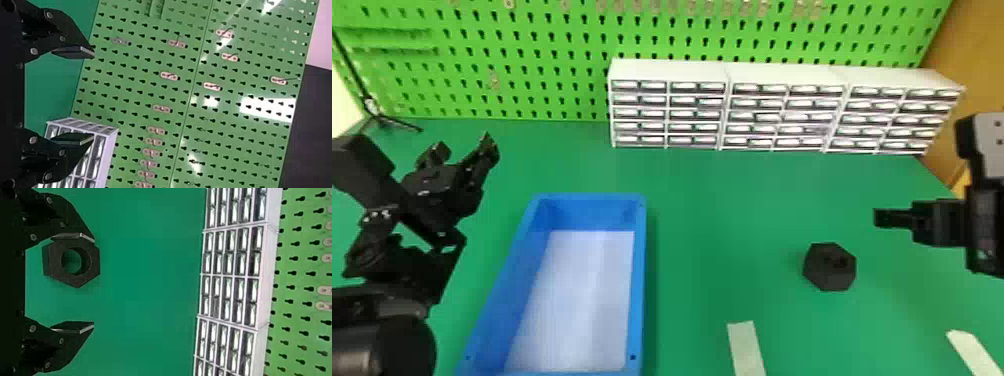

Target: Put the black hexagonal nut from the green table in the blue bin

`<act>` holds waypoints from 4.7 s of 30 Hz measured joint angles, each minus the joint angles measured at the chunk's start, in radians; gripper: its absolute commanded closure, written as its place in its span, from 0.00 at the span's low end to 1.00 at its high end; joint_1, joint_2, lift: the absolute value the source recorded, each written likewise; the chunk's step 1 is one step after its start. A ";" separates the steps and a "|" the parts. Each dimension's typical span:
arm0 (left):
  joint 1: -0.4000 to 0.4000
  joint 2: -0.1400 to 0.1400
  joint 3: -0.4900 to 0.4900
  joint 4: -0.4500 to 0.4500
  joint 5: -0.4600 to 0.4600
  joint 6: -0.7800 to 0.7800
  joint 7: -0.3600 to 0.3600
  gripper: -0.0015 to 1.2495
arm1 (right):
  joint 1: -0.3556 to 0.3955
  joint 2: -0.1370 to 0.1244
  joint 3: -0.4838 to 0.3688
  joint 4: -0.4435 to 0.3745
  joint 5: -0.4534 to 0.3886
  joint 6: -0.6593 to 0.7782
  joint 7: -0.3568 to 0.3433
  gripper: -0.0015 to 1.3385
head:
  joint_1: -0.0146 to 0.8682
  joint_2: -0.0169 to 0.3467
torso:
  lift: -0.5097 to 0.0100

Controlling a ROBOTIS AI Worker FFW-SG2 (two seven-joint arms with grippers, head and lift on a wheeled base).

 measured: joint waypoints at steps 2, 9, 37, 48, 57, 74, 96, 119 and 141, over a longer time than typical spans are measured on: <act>0.000 0.000 -0.001 0.000 0.000 0.001 0.000 0.40 | -0.010 -0.005 0.009 0.016 -0.006 0.000 0.000 0.38 | 0.80 0.07 | 0.79; -0.002 0.000 -0.004 0.003 0.000 0.005 -0.001 0.40 | -0.037 -0.015 0.039 0.067 -0.011 0.000 0.000 0.38 | 0.80 0.07 | 0.79; -0.010 0.000 -0.011 0.012 0.000 0.022 -0.014 0.40 | -0.092 -0.013 0.095 0.289 0.004 0.000 -0.001 0.38 | 0.80 0.07 | 0.79; -0.012 0.000 -0.012 0.012 0.004 0.022 -0.015 0.40 | -0.124 -0.013 0.098 0.372 0.006 0.000 0.000 0.38 | 0.80 0.07 | 0.79; -0.013 0.000 -0.014 0.014 0.006 0.022 -0.015 0.40 | -0.145 -0.016 0.105 0.429 0.008 0.000 0.000 0.38 | 0.80 0.07 | 0.79; -0.015 0.000 -0.014 0.017 0.009 0.022 -0.020 0.40 | -0.162 -0.009 0.101 0.495 0.036 -0.022 0.000 0.38 | 0.80 0.07 | 0.79; -0.015 0.000 -0.015 0.020 0.009 0.024 -0.028 0.40 | -0.216 0.004 0.135 0.640 0.053 -0.120 0.001 0.38 | 0.80 0.07 | 0.79; -0.014 0.000 -0.016 0.022 0.009 0.026 -0.032 0.40 | -0.241 0.014 0.134 0.741 0.074 -0.205 0.001 0.38 | 0.80 0.07 | 0.79; -0.014 0.000 -0.016 0.022 0.009 0.025 -0.033 0.40 | -0.246 0.025 0.143 0.819 0.075 -0.288 0.003 0.38 | 0.80 0.07 | 0.79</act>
